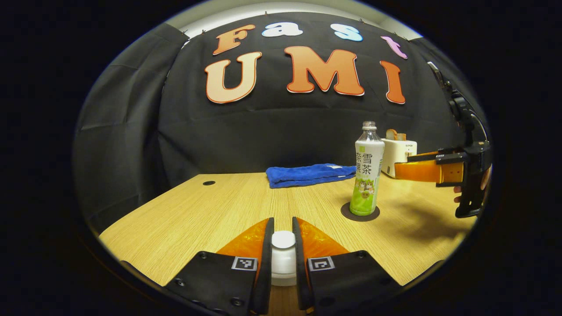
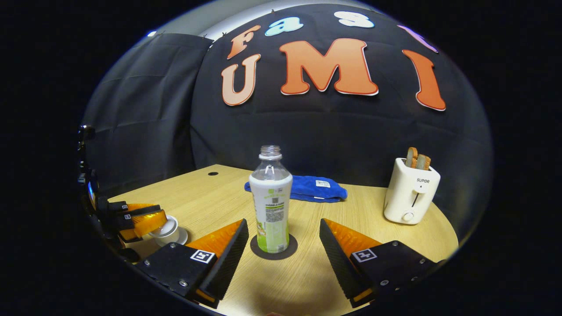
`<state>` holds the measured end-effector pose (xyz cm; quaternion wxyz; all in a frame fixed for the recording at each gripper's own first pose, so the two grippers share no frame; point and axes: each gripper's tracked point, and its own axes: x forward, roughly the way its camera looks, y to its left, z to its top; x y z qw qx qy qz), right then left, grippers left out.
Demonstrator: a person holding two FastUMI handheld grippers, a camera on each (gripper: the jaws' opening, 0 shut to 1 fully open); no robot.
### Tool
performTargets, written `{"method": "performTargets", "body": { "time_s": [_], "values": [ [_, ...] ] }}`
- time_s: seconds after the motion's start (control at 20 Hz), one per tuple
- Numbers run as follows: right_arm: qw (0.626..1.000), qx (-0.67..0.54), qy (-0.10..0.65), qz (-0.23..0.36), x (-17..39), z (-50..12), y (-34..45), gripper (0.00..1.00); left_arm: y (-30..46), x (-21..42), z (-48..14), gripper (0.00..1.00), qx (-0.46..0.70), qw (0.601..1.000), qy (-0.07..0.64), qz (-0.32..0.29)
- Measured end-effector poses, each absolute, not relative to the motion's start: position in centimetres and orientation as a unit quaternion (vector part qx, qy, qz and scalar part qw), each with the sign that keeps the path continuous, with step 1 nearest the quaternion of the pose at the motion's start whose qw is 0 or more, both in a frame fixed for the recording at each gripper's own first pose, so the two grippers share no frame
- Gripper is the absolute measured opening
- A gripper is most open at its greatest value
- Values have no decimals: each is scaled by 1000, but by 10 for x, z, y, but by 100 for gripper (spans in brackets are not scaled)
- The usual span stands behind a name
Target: Open the teacup lid with one hand, grasp the water bottle and pour water into the teacup with the other hand; after pouring, place the water bottle on the coaster and then close the teacup lid.
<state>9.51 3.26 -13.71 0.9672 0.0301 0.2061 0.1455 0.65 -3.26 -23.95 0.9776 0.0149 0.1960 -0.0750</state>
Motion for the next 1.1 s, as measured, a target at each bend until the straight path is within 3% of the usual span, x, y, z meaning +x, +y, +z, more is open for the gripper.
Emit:
{"method": "performTargets", "body": {
  "time_s": [0.2,0.4,0.6,0.65,0.75,1.05,1.1],
  "values": [
    [971,43,196,129,88,-127,16,98,-33,5,-240,28,20,976,204,-72],
    [975,51,177,121,82,-112,6,98,-28,4,-234,35,30,976,205,-62],
    [981,60,154,103,73,-90,-6,97,-25,5,-202,60,35,985,161,-53],
    [982,61,144,101,71,-82,-8,97,-24,5,-191,59,35,987,149,-50],
    [986,55,125,93,67,-68,-11,97,-24,4,-173,71,20,990,134,-43],
    [993,25,94,66,53,-40,-16,97,-39,5,-96,84,-15,997,66,-46],
    [994,13,89,56,51,-36,-19,97,-42,5,-88,90,-15,997,59,-47]
  ]
}}
